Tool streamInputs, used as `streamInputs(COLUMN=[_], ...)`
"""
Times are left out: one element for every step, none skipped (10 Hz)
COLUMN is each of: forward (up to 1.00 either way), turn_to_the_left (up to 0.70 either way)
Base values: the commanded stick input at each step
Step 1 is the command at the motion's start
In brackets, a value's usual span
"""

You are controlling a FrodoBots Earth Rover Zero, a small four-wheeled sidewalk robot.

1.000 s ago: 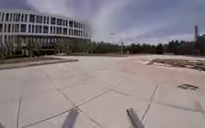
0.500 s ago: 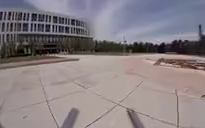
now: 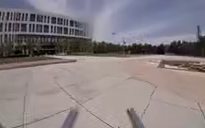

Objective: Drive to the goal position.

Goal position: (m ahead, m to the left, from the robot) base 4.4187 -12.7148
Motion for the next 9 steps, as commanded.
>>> streamInputs(forward=[1.00,1.00,1.00,1.00,1.00,1.00,1.00,1.00,1.00], turn_to_the_left=[0.00,0.00,0.00,0.00,0.00,0.00,0.00,0.00,-0.03])
